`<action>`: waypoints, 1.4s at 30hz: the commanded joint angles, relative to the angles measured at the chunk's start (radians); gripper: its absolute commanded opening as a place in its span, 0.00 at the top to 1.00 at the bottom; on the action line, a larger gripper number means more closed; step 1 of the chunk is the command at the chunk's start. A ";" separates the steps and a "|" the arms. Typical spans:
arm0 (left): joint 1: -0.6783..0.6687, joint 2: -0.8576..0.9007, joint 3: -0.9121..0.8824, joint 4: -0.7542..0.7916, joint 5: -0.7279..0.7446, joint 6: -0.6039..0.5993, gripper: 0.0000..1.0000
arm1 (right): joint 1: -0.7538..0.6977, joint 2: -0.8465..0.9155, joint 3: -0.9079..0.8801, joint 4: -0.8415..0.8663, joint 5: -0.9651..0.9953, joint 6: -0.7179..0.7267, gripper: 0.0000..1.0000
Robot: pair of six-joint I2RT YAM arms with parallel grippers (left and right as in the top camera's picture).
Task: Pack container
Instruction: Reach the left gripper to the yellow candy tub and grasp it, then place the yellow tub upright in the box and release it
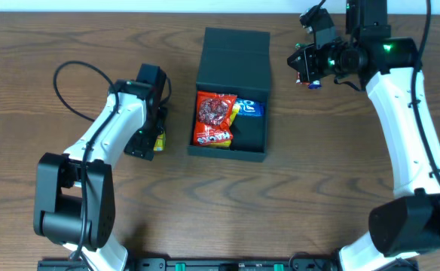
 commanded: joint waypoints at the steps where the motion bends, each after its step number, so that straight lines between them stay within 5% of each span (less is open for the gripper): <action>1: -0.002 -0.001 -0.045 0.047 -0.006 -0.026 0.05 | -0.006 0.003 0.001 -0.001 0.003 -0.019 0.98; 12: -0.002 -0.001 -0.142 0.180 -0.019 -0.021 0.00 | -0.006 0.003 0.001 -0.002 0.003 -0.019 0.99; 24: -0.002 -0.001 -0.146 0.200 -0.036 0.034 0.56 | -0.006 0.003 0.001 -0.003 0.003 -0.019 0.99; 29: -0.002 -0.001 -0.142 0.215 -0.035 0.203 0.94 | -0.006 0.003 0.001 -0.003 0.006 -0.019 0.99; 38: -0.013 -0.100 0.021 0.105 -0.109 0.537 0.94 | -0.066 0.003 0.001 -0.006 0.010 -0.018 0.98; 42: -0.075 -0.191 0.117 0.173 -0.197 0.813 0.94 | -0.124 0.003 0.001 -0.006 0.010 0.017 0.98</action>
